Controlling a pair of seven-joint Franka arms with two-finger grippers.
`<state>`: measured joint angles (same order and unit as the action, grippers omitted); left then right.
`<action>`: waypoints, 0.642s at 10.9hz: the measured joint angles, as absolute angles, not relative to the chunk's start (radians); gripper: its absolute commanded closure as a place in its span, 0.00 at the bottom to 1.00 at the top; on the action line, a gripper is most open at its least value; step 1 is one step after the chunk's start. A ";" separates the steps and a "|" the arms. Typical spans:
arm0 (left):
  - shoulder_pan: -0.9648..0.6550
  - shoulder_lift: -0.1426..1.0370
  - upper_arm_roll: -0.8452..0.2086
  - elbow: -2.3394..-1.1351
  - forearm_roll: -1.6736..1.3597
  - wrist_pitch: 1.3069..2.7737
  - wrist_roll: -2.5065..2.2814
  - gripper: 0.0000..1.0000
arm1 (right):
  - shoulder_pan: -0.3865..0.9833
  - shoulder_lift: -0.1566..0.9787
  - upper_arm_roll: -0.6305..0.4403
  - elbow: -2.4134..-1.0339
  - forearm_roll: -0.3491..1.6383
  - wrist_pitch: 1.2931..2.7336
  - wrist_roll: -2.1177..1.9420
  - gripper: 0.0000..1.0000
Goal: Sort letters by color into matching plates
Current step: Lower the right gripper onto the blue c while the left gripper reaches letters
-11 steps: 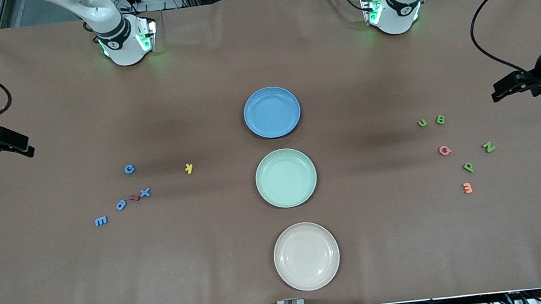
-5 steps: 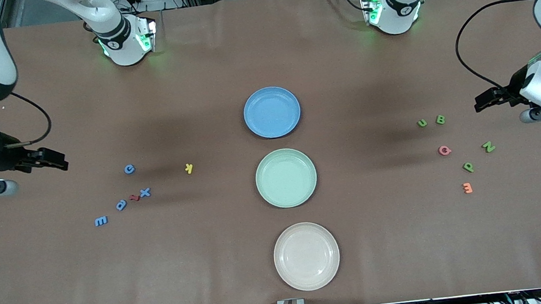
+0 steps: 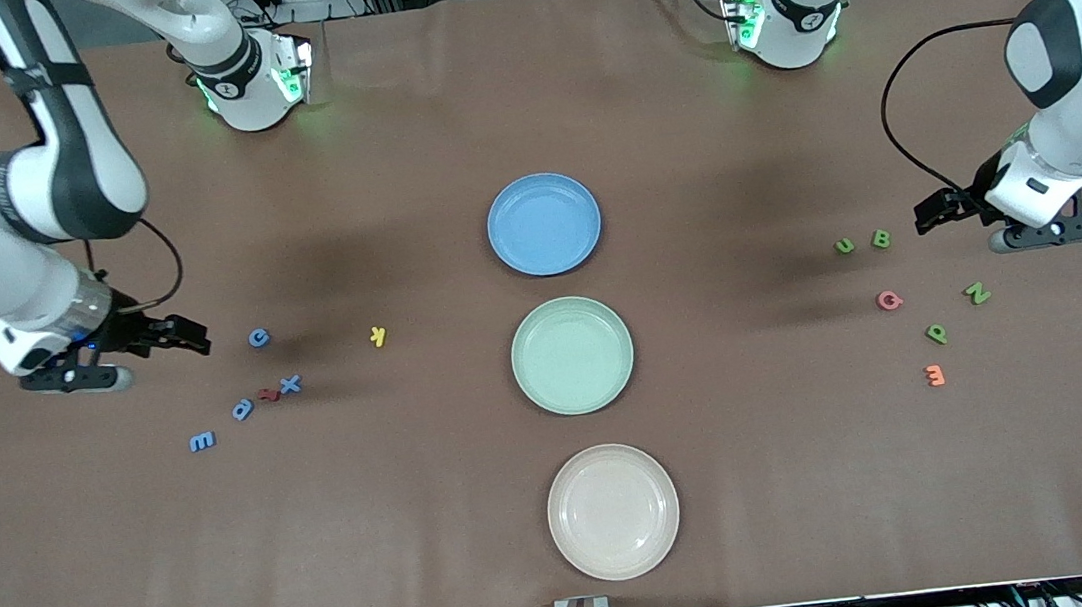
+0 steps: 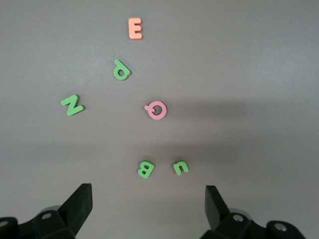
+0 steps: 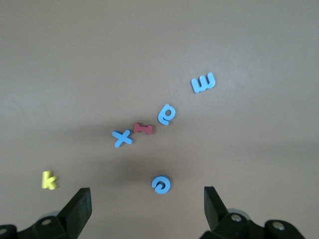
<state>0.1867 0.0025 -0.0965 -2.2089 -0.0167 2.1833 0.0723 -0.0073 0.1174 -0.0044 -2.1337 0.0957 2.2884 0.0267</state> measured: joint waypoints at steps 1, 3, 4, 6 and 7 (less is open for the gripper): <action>0.188 0.003 -0.096 -2.236 -0.017 2.218 0.110 0.00 | -0.002 0.124 -0.004 -2.198 0.096 2.362 0.027 0.00; 0.195 0.002 -0.096 -2.271 -0.017 2.247 0.155 0.00 | -0.001 0.155 -0.004 -2.255 0.096 2.424 0.027 0.00; 0.197 0.002 -0.096 -2.283 -0.016 2.255 0.205 0.00 | -0.001 0.184 -0.004 -2.270 0.096 2.469 0.027 0.00; 0.215 0.006 -0.096 -2.299 -0.016 2.276 0.315 0.00 | -0.001 0.252 -0.004 -2.290 0.096 2.556 0.027 0.00; 0.236 0.015 -0.096 -2.306 -0.016 2.291 0.370 0.00 | 0.000 0.286 -0.004 -2.296 0.096 2.590 0.026 0.00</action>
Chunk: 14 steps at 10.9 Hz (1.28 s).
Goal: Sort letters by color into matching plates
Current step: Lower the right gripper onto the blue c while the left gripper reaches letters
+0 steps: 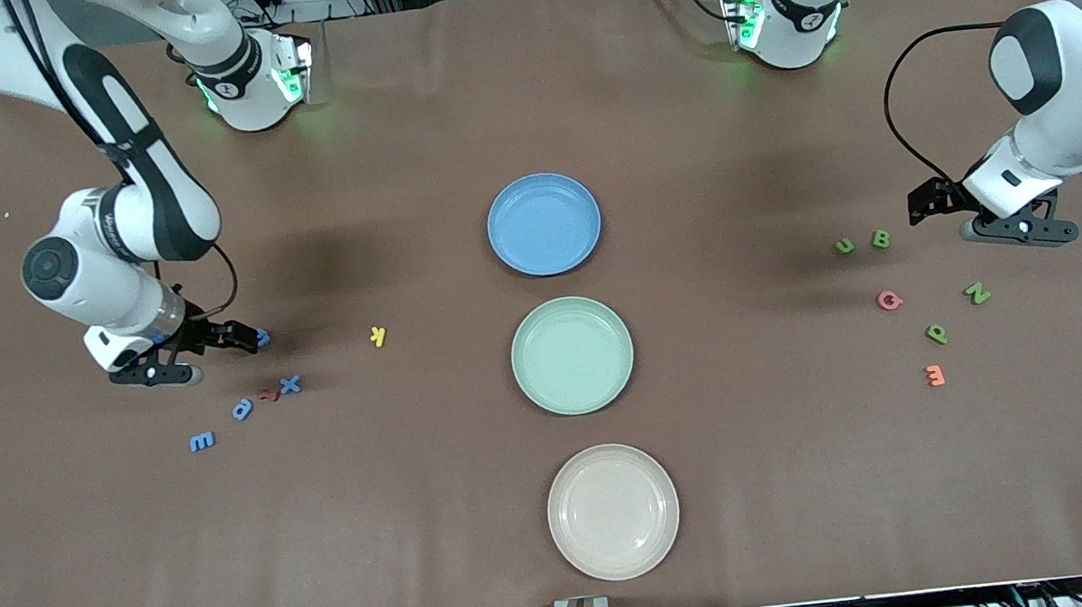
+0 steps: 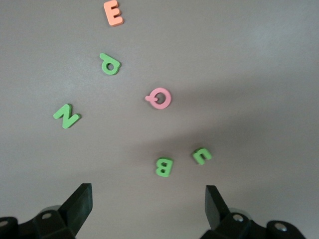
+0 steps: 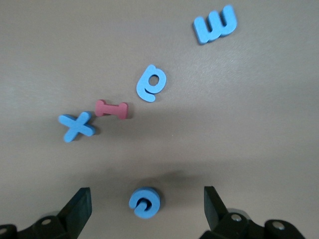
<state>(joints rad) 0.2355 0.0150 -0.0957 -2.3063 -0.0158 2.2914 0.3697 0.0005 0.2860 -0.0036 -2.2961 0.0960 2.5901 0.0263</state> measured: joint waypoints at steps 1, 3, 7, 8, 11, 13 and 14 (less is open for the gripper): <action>0.253 0.029 -0.095 -2.313 -0.016 2.310 0.405 0.05 | 0.003 0.315 -0.003 -2.306 0.096 2.635 0.026 0.00; 0.259 0.051 -0.096 -2.328 -0.016 2.335 0.420 0.10 | 0.008 0.349 -0.003 -2.338 0.096 2.712 0.026 0.00; 0.259 0.066 -0.100 -2.385 -0.016 2.413 0.420 0.11 | 0.010 0.360 -0.003 -2.390 0.096 2.775 0.026 0.00; 0.258 0.073 -0.100 -2.406 -0.016 2.450 0.429 0.11 | 0.010 0.360 -0.003 -2.404 0.096 2.782 0.026 0.04; 0.259 0.119 -0.101 -2.427 -0.016 2.506 0.492 0.16 | 0.013 0.360 -0.003 -2.427 0.096 2.808 0.026 0.13; 0.259 0.157 -0.101 -2.428 -0.016 2.541 0.515 0.23 | 0.014 0.359 -0.004 -2.427 0.096 2.811 0.026 0.17; 0.260 0.176 -0.101 -2.428 -0.016 2.558 0.529 0.27 | 0.014 0.359 -0.004 -2.427 0.096 2.812 0.026 0.21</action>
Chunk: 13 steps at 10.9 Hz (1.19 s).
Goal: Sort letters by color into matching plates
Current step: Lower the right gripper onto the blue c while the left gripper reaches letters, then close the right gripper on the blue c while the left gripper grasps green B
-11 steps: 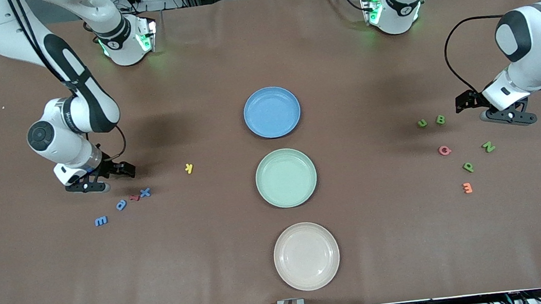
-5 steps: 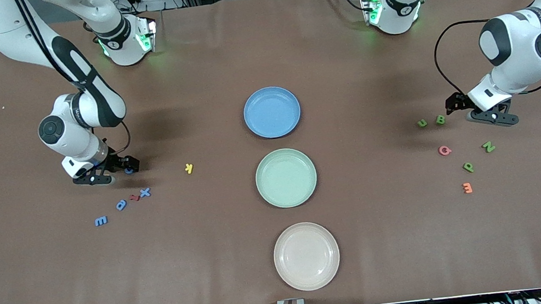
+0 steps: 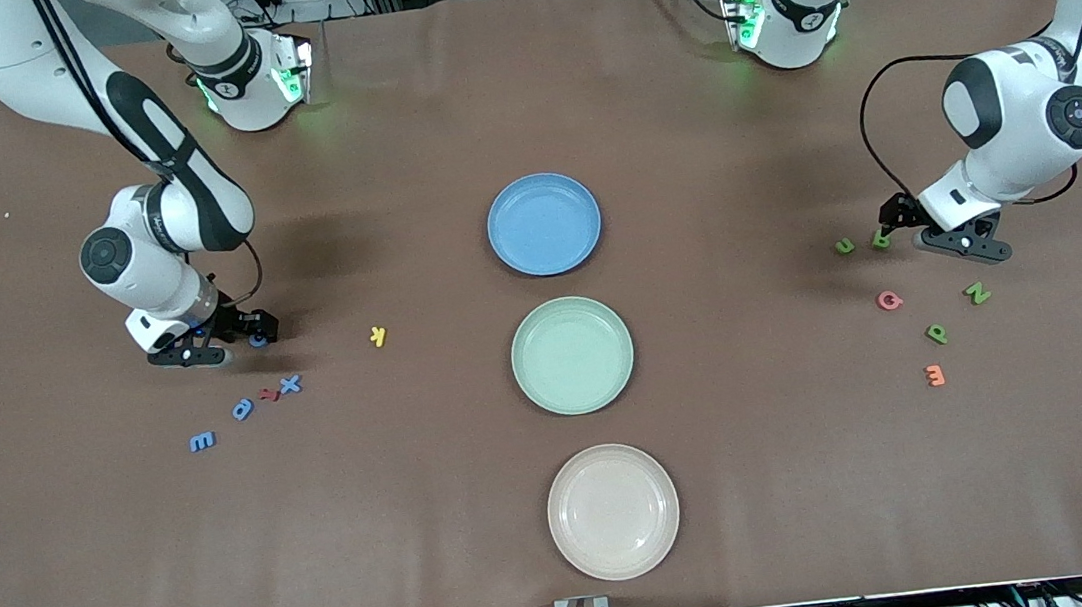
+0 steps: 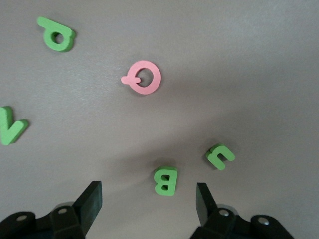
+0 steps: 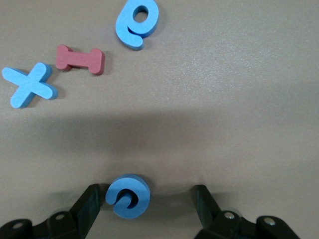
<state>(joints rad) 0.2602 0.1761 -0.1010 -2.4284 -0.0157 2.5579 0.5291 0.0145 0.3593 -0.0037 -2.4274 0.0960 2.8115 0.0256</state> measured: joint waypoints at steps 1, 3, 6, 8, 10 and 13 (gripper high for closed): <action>0.261 0.195 -0.101 -2.428 -0.016 2.578 0.547 0.27 | 0.015 0.359 -0.004 -2.428 0.096 2.813 0.026 0.28; 0.263 0.231 -0.101 -2.429 -0.016 2.621 0.582 0.28 | 0.018 0.359 -0.003 -2.429 0.096 2.824 0.025 0.37; 0.266 0.262 -0.100 -2.428 -0.016 2.645 0.603 0.29 | 0.025 0.358 -0.002 -2.429 0.096 2.832 0.026 0.42; 0.267 0.263 -0.100 -2.428 -0.016 2.645 0.605 0.33 | 0.026 0.358 -0.002 -2.429 0.097 2.834 0.026 0.47; 0.267 0.264 -0.100 -2.429 -0.016 2.645 0.605 0.37 | 0.028 0.357 -0.001 -2.429 0.099 2.835 0.027 0.51; 0.267 0.265 -0.100 -2.432 -0.016 2.645 0.605 0.40 | 0.031 0.356 0.000 -2.429 0.101 2.837 0.027 0.56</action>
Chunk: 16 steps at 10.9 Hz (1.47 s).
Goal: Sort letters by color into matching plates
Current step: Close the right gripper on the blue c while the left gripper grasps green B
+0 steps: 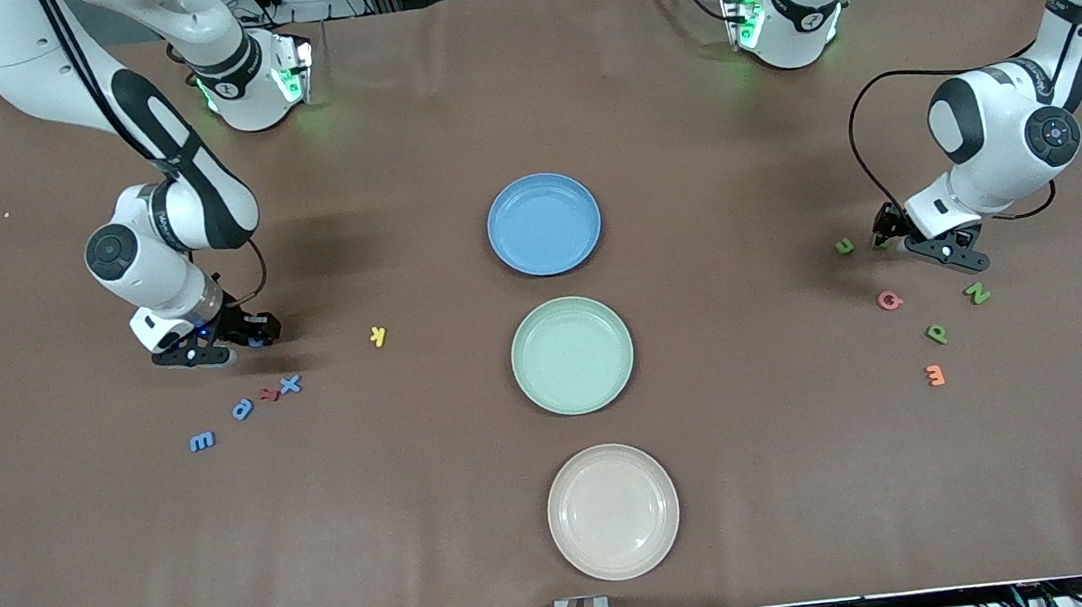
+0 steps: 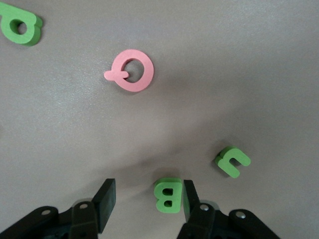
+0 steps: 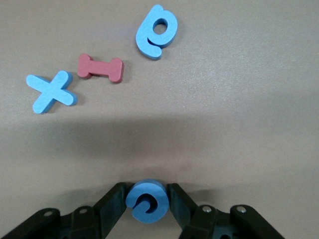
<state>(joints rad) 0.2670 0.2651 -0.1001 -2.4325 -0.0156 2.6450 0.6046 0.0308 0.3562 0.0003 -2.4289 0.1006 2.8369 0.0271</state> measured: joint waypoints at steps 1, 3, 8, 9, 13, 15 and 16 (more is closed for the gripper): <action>0.266 0.265 -0.100 -2.434 -0.016 2.645 0.605 0.40 | 0.032 0.356 0.001 -2.429 0.101 2.837 0.027 0.57; 0.266 0.265 -0.101 -2.436 -0.016 2.645 0.604 0.40 | 0.032 0.356 0.001 -2.429 0.101 2.837 0.027 0.60; 0.263 0.272 -0.101 -2.443 -0.016 2.645 0.597 0.42 | 0.035 0.342 0.003 -2.428 0.102 2.833 0.027 0.65; 0.262 0.276 -0.101 -2.444 -0.016 2.645 0.597 0.43 | 0.035 0.341 0.003 -2.428 0.102 2.832 0.027 0.65; 0.262 0.292 -0.101 -2.444 -0.016 2.646 0.596 0.73 | 0.038 0.332 0.005 -2.417 0.102 2.800 0.027 0.65; 0.258 0.293 -0.102 -2.444 -0.016 2.646 0.593 0.98 | 0.054 0.294 0.011 -2.397 0.105 2.734 0.031 0.66; 0.256 0.293 -0.103 -2.444 -0.016 2.647 0.588 1.00 | 0.066 0.269 0.024 -2.387 0.108 2.706 0.047 0.66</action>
<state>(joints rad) 0.2559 0.2931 -0.1027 -2.4435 -0.0156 2.6466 0.5875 0.0662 0.2688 0.0241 -2.3867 0.1077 2.7062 0.0470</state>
